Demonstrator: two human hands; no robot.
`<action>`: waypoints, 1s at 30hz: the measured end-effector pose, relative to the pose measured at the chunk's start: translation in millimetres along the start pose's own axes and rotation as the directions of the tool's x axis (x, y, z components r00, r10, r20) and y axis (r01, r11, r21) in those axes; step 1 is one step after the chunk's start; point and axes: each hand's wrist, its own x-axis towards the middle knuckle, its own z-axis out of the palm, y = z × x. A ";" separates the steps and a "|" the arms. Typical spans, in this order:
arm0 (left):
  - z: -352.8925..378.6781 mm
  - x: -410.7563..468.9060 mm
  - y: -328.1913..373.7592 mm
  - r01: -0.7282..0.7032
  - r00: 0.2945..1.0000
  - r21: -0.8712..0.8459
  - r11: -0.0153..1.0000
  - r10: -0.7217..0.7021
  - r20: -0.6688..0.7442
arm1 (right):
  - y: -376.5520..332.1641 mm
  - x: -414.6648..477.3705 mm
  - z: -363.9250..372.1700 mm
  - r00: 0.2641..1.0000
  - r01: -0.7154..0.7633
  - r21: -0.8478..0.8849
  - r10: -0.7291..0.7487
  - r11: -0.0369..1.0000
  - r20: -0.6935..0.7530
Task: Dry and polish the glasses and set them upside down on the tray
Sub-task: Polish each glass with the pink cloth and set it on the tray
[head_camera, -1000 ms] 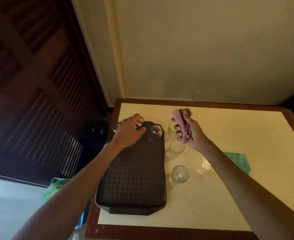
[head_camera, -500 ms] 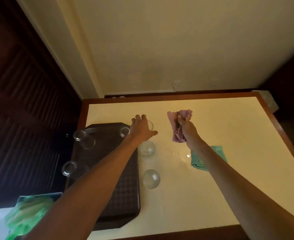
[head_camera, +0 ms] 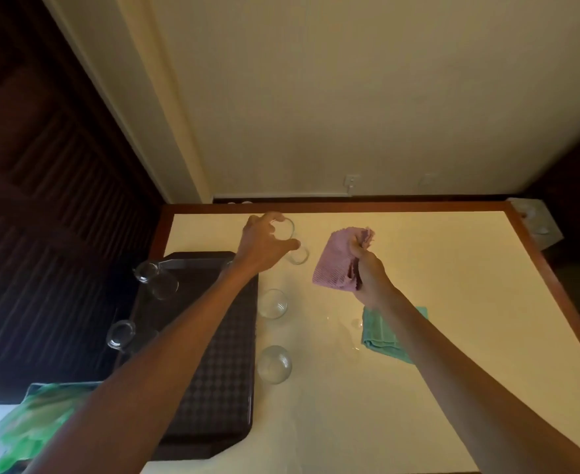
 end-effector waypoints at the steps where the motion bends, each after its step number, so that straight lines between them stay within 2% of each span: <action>1: -12.5 -5.8 14.9 -0.029 0.999 -0.070 0.997 0.028 -0.018 | -6.9 -3.6 3.7 0.999 0.010 0.029 -0.011 1.000 0.035; 4: -37.2 -21.2 50.2 -0.082 0.997 -0.251 0.965 0.080 -0.021 | -23.5 -11.8 21.6 0.986 0.054 0.119 -0.072 0.991 0.152; 6: -43.7 -30.0 63.9 -0.102 0.994 -0.306 0.947 0.105 -0.006 | -32.5 -18.6 40.4 0.971 0.108 0.122 -0.131 0.987 0.199; 9: -50.6 -41.3 77.9 -0.178 0.984 -0.239 0.955 0.165 -0.073 | -48.2 -32.5 66.3 0.934 0.210 0.113 -0.233 0.971 0.272; 14: -62.3 -36.7 85.0 -0.247 0.958 -0.157 0.956 0.217 -0.186 | -62.6 -37.9 79.5 0.954 0.155 0.039 -0.160 0.987 0.253; 16: -71.8 -31.2 89.3 -0.224 0.964 -0.209 0.952 0.185 -0.191 | -67.2 -43.1 81.1 0.953 0.172 -0.006 -0.165 0.985 0.254; 18: -82.1 -31.1 94.2 -0.189 0.972 -0.395 0.899 0.113 -0.207 | -76.4 -53.5 87.4 0.947 0.221 -0.063 -0.199 0.973 0.251; 20: -85.9 -29.3 96.8 -0.129 0.982 -0.627 0.768 0.011 -0.189 | -85.7 -59.9 93.1 0.936 0.307 -0.168 -0.265 0.937 0.233; 22: -84.3 -29.7 100.0 -0.058 0.992 -0.775 0.630 -0.053 -0.116 | -94.6 -64.7 100.9 0.909 0.386 -0.218 -0.329 0.896 0.258; 24: -77.5 -37.0 108.3 0.003 0.999 -0.825 0.565 -0.032 -0.018 | -102.4 -72.0 107.7 0.887 0.428 -0.260 -0.348 0.866 0.303; 27: -65.1 -48.9 123.4 0.007 0.999 -0.817 0.577 0.025 0.026 | -108.0 -85.6 120.7 0.828 0.516 -0.312 -0.372 0.798 0.420; 30: -59.5 -52.7 129.6 0.043 0.997 -0.844 0.535 0.035 0.073 | -103.2 -92.5 133.9 0.759 0.629 -0.347 -0.456 0.696 0.464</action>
